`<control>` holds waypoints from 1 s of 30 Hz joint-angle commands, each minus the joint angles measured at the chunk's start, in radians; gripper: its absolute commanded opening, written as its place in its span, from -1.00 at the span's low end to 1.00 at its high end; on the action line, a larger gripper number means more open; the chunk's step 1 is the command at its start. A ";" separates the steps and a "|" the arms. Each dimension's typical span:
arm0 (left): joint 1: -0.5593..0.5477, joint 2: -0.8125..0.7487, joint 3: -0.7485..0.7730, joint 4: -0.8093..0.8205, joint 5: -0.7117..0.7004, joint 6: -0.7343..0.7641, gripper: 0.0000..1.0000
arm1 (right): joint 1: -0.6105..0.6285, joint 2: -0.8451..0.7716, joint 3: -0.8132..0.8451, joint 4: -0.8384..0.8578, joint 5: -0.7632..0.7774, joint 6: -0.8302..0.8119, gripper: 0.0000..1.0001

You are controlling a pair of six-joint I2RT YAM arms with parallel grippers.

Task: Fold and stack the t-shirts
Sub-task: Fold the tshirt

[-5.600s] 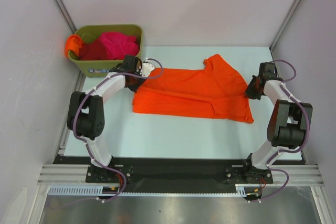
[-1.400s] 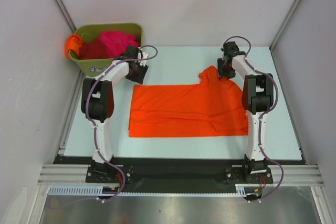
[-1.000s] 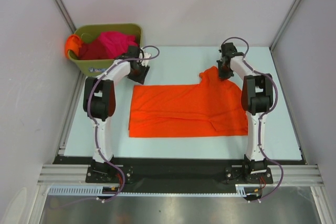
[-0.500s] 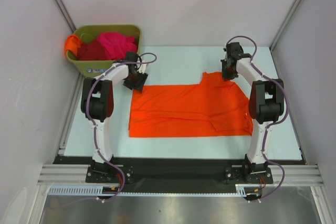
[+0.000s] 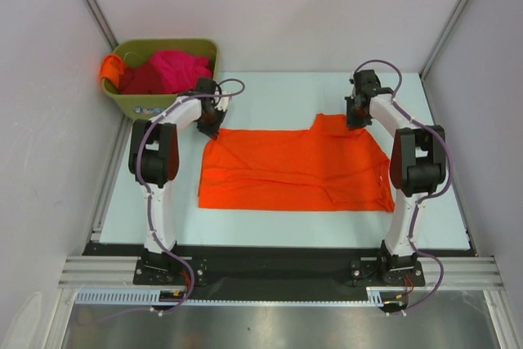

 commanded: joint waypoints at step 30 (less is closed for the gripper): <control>0.025 -0.491 -0.455 -0.083 0.376 0.530 -0.14 | 0.008 -0.533 -0.694 0.144 -0.012 0.212 -1.00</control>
